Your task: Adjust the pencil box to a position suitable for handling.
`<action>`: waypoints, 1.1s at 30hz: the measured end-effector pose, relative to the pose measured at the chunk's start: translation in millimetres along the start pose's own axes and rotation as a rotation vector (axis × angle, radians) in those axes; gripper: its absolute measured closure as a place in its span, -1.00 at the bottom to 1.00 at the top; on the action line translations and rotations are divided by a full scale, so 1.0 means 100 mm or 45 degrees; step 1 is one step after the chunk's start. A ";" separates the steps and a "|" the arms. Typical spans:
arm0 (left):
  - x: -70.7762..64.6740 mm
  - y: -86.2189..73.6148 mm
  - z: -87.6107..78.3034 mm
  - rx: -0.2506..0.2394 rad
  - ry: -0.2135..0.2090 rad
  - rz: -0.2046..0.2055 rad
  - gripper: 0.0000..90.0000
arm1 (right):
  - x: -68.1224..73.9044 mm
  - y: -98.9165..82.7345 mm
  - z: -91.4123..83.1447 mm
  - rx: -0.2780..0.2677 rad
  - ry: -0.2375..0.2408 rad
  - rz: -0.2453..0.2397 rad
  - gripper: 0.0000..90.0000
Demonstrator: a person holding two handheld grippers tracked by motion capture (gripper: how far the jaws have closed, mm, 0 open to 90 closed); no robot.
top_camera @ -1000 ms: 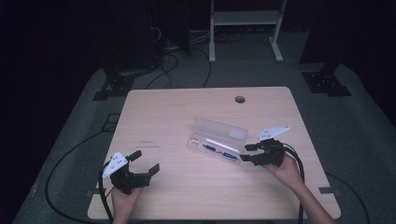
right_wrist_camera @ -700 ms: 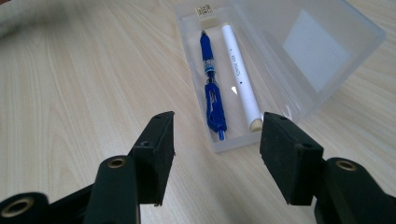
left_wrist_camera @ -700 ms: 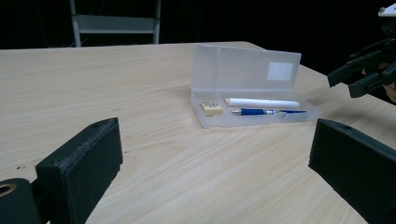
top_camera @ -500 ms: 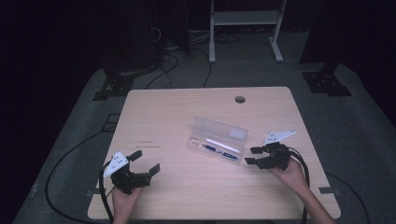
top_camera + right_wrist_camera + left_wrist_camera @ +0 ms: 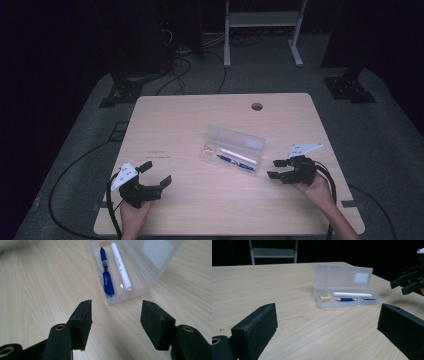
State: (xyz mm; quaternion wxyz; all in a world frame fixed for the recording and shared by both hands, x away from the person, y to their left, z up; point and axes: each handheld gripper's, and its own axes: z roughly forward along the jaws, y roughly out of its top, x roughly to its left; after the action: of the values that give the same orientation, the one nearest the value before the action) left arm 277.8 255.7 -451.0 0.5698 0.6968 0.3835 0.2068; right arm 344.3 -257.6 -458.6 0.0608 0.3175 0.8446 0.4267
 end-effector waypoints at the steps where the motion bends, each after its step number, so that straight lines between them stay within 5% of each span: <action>1: 0.00 0.00 0.00 0.000 0.000 0.001 -0.96 | 0.00 -0.01 -0.01 -0.002 -0.003 0.001 -0.07; 33: 0.01 0.00 0.02 0.009 -0.007 0.007 -0.96 | -0.10 -0.53 -0.31 -0.014 -0.083 0.115 -0.14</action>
State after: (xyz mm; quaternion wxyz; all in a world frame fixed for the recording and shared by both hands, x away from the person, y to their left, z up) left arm 279.7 255.5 -452.1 0.5679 0.7004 0.3807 0.2050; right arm 314.9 -307.3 -481.3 0.0709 0.3685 0.8246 0.4233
